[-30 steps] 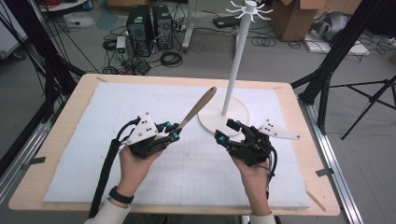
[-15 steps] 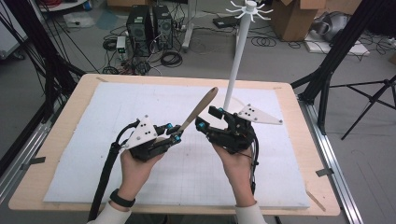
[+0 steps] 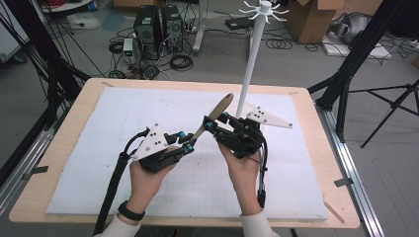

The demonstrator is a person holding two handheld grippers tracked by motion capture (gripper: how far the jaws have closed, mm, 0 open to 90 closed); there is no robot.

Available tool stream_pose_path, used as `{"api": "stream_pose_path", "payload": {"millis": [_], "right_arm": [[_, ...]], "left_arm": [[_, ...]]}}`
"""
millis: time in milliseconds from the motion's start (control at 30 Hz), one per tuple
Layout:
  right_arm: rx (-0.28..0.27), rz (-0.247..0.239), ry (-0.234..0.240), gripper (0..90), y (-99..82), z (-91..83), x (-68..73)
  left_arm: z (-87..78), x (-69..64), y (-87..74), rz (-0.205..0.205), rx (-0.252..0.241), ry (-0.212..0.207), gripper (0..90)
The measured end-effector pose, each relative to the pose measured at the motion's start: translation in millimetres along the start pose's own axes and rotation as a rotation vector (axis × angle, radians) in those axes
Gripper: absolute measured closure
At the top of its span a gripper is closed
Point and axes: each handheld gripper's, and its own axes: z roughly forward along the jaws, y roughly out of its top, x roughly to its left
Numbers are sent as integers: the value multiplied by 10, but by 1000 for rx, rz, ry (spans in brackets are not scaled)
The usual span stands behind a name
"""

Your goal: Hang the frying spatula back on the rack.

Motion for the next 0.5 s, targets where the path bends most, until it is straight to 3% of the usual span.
{"api": "stream_pose_path", "payload": {"millis": [200, 333, 500], "right_arm": [[-3, 3, 22, 645, 3, -2, 4], [-12, 25, 40, 682, -2, 8, 6], [2, 18, 51, 704, -3, 12, 15]], "left_arm": [[13, -9, -10, 8, 7, 6, 778], [34, -11, -17, 9, 8, 9, 777], [75, -11, -39, 15, 29, 10, 775]]}}
